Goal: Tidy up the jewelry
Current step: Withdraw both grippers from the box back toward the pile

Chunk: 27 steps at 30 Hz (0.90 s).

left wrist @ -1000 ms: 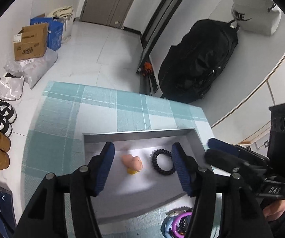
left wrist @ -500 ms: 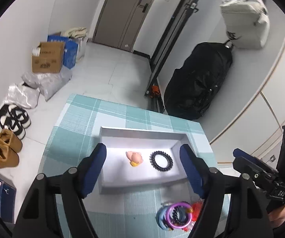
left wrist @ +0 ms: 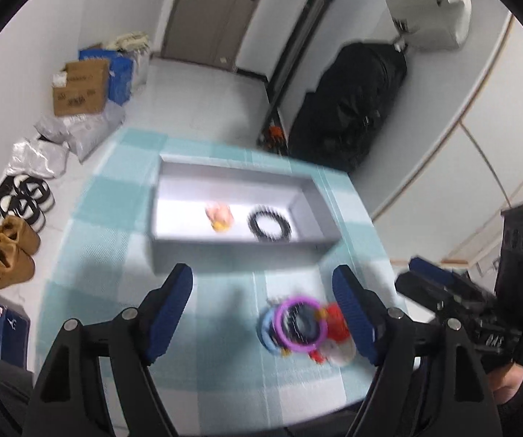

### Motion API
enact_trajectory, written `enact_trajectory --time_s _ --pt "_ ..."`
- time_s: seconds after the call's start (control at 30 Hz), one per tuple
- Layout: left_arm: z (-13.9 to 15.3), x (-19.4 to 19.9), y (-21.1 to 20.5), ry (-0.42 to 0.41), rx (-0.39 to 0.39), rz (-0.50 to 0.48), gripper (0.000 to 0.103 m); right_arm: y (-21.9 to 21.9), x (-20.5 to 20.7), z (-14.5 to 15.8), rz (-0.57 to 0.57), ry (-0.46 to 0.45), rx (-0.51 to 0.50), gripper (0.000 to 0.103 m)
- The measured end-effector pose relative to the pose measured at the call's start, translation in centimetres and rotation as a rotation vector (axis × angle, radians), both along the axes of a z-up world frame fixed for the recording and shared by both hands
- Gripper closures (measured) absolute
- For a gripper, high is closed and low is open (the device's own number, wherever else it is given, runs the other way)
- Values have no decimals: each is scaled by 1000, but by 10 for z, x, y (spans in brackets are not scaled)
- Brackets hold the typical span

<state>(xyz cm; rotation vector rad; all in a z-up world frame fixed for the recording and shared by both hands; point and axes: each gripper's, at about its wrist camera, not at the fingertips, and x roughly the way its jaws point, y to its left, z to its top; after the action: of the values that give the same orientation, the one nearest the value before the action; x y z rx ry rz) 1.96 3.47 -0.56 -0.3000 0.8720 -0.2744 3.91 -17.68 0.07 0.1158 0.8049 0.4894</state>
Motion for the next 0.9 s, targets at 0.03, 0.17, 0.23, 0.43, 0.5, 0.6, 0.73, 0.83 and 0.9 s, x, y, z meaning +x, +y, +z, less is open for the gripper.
enact_trajectory --time_s 0.03,0.17,0.23,0.43,0.5,0.6,0.73,0.83,0.9 --pt "-3 0 -4 15 2 -22 27 -2 -1 -2 -9 9 3 4" --pt "-22 5 -28 90 46 -124 27 -12 -3 -7 -35 42 34 4" --pt "-30 12 -33 134 38 -143 27 -15 -3 -7 -39 41 49 4" --pt "-45 31 -42 236 2 -146 27 -24 -4 -7 -53 45 70 4" --pt "-48 35 -47 250 7 -151 27 -27 -2 -9 -60 57 83 4" --pt "-52 38 -56 265 23 -171 27 -31 0 -9 -68 66 96 4" --pt "-53 38 -59 267 32 -183 28 -33 1 -10 -72 73 107 4" --pt "-55 38 -58 269 19 -180 28 -33 2 -10 -72 78 110 4" --pt "-55 36 -56 260 14 -175 29 -33 2 -11 -72 78 112 4"
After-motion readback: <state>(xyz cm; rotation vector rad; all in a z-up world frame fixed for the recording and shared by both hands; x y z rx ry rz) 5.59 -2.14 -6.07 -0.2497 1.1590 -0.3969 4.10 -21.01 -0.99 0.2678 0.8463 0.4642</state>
